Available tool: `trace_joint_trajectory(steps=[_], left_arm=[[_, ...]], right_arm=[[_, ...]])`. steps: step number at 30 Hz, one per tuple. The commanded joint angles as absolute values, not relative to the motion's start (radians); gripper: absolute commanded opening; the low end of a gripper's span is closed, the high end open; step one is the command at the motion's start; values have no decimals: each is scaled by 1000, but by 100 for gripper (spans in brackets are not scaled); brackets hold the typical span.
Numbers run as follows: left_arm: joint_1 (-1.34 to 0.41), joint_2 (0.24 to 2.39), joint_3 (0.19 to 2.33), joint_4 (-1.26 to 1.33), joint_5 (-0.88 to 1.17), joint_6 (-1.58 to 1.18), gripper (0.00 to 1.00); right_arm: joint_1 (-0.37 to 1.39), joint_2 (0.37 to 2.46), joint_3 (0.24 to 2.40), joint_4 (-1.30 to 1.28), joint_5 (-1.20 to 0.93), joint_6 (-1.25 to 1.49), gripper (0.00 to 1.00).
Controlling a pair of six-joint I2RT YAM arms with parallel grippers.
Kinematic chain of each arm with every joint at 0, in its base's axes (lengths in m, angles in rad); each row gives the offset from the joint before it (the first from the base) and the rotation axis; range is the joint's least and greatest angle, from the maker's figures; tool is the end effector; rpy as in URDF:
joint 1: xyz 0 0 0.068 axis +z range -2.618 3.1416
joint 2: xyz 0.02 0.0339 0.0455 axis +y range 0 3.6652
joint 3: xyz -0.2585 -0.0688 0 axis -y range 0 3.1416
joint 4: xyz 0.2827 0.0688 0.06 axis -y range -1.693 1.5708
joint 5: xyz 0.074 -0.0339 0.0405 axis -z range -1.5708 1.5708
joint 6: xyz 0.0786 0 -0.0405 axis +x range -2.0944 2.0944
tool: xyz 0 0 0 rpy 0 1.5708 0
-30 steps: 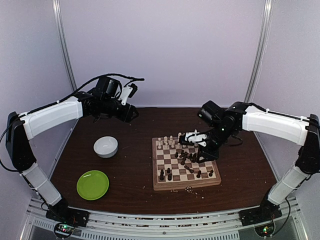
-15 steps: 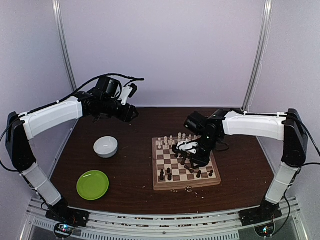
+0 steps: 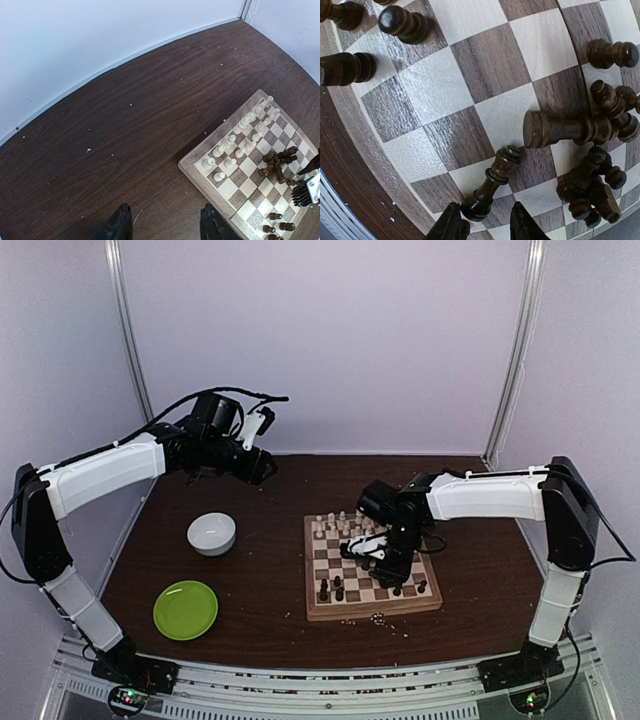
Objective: Set up the chess pieces on the board
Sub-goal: Pick up the king from the chessboard.
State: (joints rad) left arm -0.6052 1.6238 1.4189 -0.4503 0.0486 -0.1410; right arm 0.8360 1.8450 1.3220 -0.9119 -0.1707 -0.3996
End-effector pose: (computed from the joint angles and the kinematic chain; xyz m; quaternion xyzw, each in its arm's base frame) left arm 0.3627 -0.2555 0.2799 0.2167 0.8702 -0.1813 0.4035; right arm 0.2485 0.2949 0.1231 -0.5805 0.8070 0.0977 0.0476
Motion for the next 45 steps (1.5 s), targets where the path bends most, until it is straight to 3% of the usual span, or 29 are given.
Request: trace_joint_trajectory(steps=[1, 17, 25, 31, 36, 40, 45], left_arm=[[-607, 1605, 1450, -440, 62, -137, 47], [-607, 1600, 1448, -440, 61, -134, 47], [-607, 1608, 1449, -439, 105, -141, 48], [-607, 1671, 1433, -338, 505, -237, 50], [-616, 1759, 1343, 17, 884, -569, 49], [-644, 1813, 1291, 232, 965, -756, 49], [-709, 1874, 1296, 264, 983, -791, 47]], right_arm=[[844, 1883, 1334, -911, -133, -375, 33], [845, 1880, 1346, -910, -137, -367, 15], [826, 1727, 1310, -862, -168, -381, 8], [785, 1604, 1284, -794, -254, -397, 8], [758, 1546, 1280, -761, -295, -407, 9], [746, 1547, 1296, -754, -293, -395, 9], [746, 1565, 1335, -758, -309, -388, 10]])
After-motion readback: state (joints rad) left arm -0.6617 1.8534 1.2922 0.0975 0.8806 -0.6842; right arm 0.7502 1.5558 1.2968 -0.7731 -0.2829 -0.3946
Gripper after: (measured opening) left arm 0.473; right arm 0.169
